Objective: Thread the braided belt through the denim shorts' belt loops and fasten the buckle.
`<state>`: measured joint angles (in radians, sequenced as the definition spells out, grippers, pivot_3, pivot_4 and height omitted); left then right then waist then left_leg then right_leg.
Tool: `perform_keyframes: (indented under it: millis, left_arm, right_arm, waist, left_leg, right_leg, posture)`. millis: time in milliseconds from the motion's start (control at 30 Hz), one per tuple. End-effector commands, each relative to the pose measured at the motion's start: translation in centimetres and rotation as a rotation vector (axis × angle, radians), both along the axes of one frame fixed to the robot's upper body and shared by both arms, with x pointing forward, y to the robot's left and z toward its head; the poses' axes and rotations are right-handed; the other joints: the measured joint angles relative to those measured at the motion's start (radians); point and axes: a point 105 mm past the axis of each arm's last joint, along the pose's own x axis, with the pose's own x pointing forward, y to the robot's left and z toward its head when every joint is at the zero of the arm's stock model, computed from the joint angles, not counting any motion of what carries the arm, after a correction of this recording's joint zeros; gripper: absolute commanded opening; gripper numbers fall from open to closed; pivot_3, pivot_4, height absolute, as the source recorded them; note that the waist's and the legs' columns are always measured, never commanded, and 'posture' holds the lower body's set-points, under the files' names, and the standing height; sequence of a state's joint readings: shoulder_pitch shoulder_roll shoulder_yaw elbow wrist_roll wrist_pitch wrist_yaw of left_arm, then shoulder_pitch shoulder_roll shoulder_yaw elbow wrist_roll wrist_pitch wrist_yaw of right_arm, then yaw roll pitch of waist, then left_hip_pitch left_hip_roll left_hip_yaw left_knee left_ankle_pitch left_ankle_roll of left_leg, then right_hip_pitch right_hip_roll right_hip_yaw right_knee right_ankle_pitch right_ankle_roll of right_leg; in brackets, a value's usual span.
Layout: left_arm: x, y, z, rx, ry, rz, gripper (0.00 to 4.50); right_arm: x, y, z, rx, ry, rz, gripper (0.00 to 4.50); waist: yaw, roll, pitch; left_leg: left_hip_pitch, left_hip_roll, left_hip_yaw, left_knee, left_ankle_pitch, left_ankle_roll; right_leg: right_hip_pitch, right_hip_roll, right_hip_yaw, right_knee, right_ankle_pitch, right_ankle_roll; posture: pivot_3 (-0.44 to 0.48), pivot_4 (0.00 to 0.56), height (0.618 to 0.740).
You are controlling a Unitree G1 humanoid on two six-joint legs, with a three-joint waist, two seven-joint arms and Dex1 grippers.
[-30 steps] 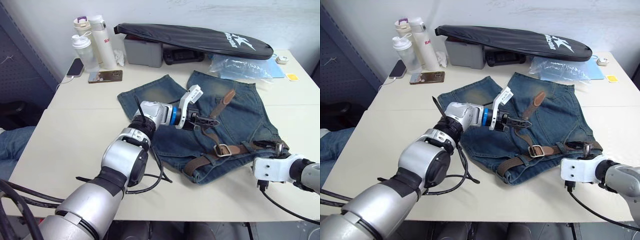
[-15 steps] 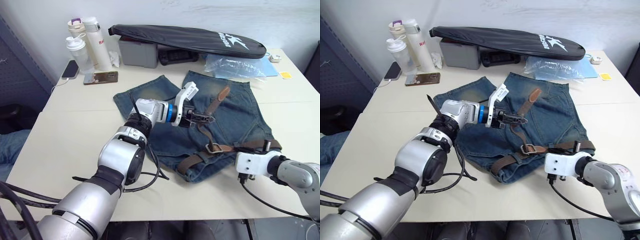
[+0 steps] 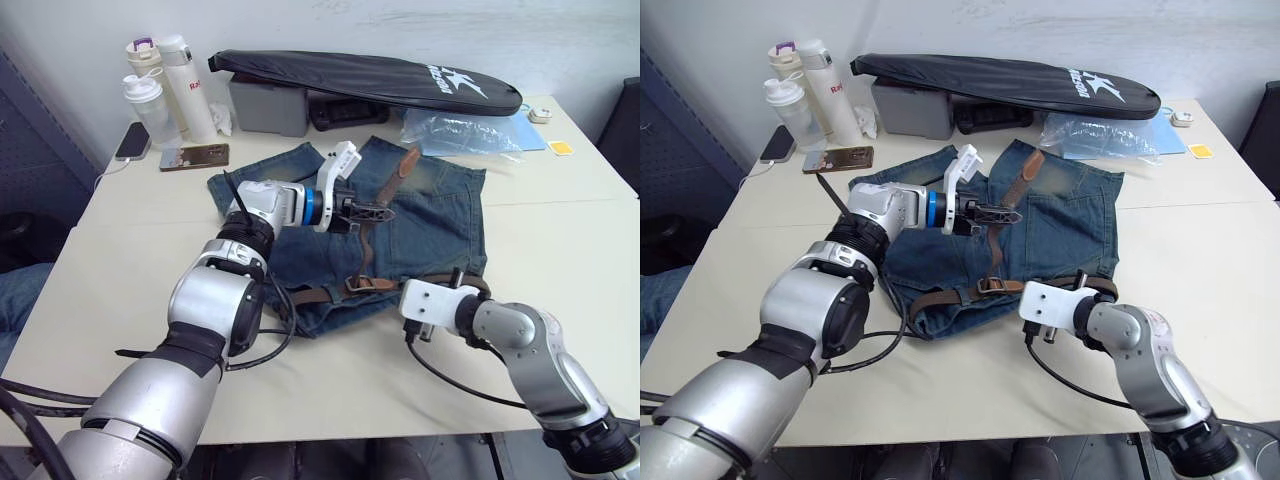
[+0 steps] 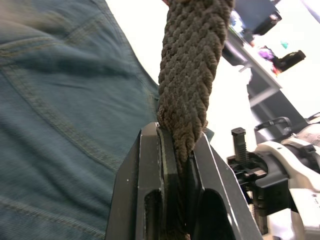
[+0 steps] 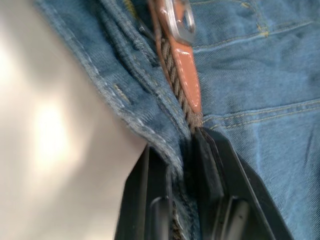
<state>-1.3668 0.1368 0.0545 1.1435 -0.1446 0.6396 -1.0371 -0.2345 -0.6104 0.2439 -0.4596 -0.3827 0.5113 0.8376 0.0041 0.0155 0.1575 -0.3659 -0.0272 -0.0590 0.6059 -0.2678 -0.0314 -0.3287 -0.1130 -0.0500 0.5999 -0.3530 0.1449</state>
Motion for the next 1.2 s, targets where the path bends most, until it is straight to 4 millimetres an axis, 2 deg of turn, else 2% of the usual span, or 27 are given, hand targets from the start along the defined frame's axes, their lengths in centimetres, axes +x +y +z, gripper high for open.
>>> perform_keyframes:
  millis: [33,167,333,433,500,533,567,733,867,1033,1100,1200]
  left_arm:
    - [0.7,2.2,1.4,0.041,-0.068,0.032,0.00]
    - [1.1,4.5,1.1,0.079,-0.069,0.071,0.00]
    - [1.0,5.9,0.3,0.094,-0.037,0.085,0.00]
    - [0.8,6.5,-0.2,0.095,-0.018,0.090,0.00]
    - [0.7,7.1,-0.5,0.093,0.001,0.110,0.00]
    - [0.6,7.4,-0.7,0.094,0.008,0.118,0.00]
    - [0.6,7.7,-0.8,0.096,0.014,0.126,0.00]
    - [0.2,9.4,-1.4,0.105,0.038,0.167,0.00]
    - [-0.3,10.7,-1.3,0.098,0.052,0.202,0.00]
    - [-1.5,12.3,-0.6,0.045,0.090,0.249,0.00]
    - [-2.0,13.0,-0.5,0.021,0.109,0.283,0.00]
    - [-3.0,14.2,-0.5,-0.028,0.143,0.352,0.00]
  right_arm:
    - [-1.0,3.3,0.4,0.091,0.100,0.033,0.26]
    - [-2.0,5.9,0.8,0.205,0.222,0.045,0.26]
    - [-2.2,4.8,-0.4,0.153,0.286,0.016,0.26]
    - [-2.3,4.7,-0.2,0.205,0.330,0.007,0.26]
    - [-2.1,4.6,0.8,0.246,0.329,0.012,1.28]
    - [-2.1,4.5,1.3,0.259,0.327,0.019,1.51]
    - [-2.2,4.4,1.9,0.271,0.327,0.029,1.93]
    - [-3.6,4.0,4.8,0.337,0.366,0.109,4.47]
    - [-4.5,3.5,6.5,0.365,0.402,0.129,4.47]
    - [-1.8,2.6,8.8,0.454,0.187,0.055,4.47]
    - [-1.6,2.8,8.4,0.488,0.240,0.069,4.47]
    - [-1.0,3.0,7.0,0.561,0.416,0.049,4.47]
  waist:
    - [-0.005,0.001,-0.001]
    - [-0.008,0.001,-0.002]
    - [-0.003,0.000,-0.003]
    - [0.000,-0.002,-0.004]
    - [0.000,-0.002,-0.004]
    - [-0.002,-0.002,-0.004]
    - [-0.005,-0.002,-0.004]
    - [-0.005,-0.002,-0.004]
    - [-0.005,-0.002,-0.004]
    - [-0.005,-0.002,-0.004]
    - [-0.005,-0.002,-0.005]
    - [-0.007,-0.002,-0.005]
  left_leg:
    - [0.000,0.000,0.000,0.000,0.000,0.000]
    - [0.000,0.002,0.001,-0.001,0.000,0.000]
    - [-0.001,0.002,0.002,-0.001,0.000,-0.001]
    - [-0.002,0.002,0.002,-0.001,0.000,-0.001]
    - [-0.002,0.002,0.002,-0.001,0.000,-0.001]
    - [-0.002,0.002,0.002,-0.001,0.000,-0.001]
    - [-0.002,0.002,0.003,-0.001,0.000,-0.001]
    - [-0.002,0.002,0.003,-0.001,0.000,-0.001]
    - [-0.002,0.003,0.003,-0.001,0.000,-0.001]
    - [-0.002,0.003,0.002,-0.004,0.000,0.000]
    - [-0.002,0.003,0.002,-0.004,0.000,0.000]
    - [-0.001,0.003,0.000,-0.004,0.000,0.000]
  right_leg:
    - [-0.001,0.000,0.000,0.001,0.000,0.000]
    - [-0.004,0.001,0.000,0.005,0.000,0.000]
    - [-0.011,0.000,-0.002,0.012,0.000,0.000]
    - [-0.010,-0.001,-0.002,0.012,0.000,0.000]
    - [-0.010,-0.001,-0.002,0.012,0.000,0.000]
    - [-0.010,-0.001,-0.002,0.012,0.000,0.000]
    - [-0.011,-0.001,-0.001,0.012,0.000,0.000]
    - [-0.012,0.000,-0.001,0.012,0.000,-0.001]
    - [-0.012,0.000,-0.002,0.012,0.000,-0.001]
    - [-0.012,0.000,0.000,0.012,0.001,-0.001]
    - [-0.012,0.000,0.000,0.012,0.001,-0.001]
    - [-0.012,0.000,0.001,0.013,0.001,-0.002]
  posture:
    - [0.000,0.150,0.740]
    - [0.000,0.150,0.740]
    - [0.000,0.150,0.740]
    - [0.000,0.150,0.740]
    - [0.000,0.150,0.740]
    - [0.000,0.150,0.740]
    - [0.000,0.150,0.740]
    - [0.000,0.150,0.740]
    - [0.000,0.150,0.740]
    - [0.000,0.150,0.740]
    - [0.000,0.150,0.740]
    - [0.000,0.150,0.740]
